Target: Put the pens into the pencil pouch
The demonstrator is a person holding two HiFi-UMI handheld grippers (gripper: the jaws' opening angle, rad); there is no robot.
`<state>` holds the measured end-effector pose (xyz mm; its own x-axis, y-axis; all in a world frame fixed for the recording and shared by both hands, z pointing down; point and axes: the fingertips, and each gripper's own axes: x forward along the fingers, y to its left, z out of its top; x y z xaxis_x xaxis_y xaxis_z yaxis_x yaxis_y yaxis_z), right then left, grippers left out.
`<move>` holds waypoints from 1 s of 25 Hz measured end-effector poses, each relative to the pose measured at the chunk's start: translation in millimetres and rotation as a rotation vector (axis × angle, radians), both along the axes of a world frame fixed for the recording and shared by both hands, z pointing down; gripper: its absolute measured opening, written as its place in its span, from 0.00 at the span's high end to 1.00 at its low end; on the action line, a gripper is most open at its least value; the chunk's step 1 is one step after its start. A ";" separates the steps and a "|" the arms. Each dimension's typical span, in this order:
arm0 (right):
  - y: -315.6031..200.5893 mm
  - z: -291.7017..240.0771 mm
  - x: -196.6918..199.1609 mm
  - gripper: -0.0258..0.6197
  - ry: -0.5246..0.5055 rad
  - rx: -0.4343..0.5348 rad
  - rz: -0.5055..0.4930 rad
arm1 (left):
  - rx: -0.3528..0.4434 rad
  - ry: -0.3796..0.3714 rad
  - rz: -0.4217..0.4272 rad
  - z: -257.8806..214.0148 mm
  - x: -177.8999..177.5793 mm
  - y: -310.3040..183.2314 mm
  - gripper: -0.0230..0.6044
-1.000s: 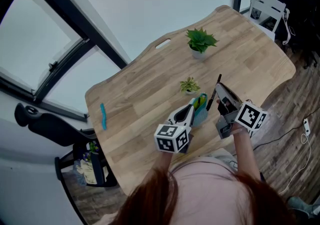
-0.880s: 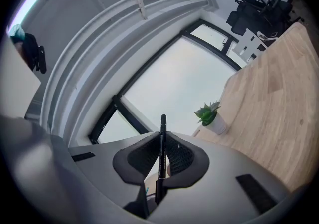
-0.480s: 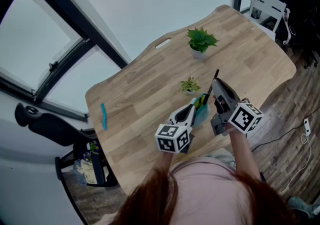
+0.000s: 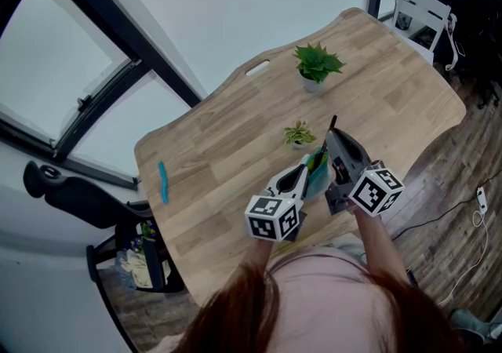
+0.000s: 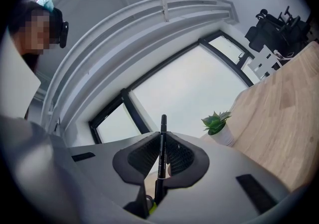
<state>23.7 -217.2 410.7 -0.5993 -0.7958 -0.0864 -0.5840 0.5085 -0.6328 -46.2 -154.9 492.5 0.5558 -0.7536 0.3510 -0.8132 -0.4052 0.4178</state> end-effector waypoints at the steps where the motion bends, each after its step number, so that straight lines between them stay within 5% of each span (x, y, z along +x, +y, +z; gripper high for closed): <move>1: 0.4 1.3 -1.4 0.91 0.008 0.006 -0.002 | 0.000 0.000 0.000 0.1 -0.1 -0.2 0.94; 25: 11.6 39.1 -27.4 0.91 0.209 0.016 -0.088 | -0.001 0.004 0.005 1.3 0.0 -2.2 0.94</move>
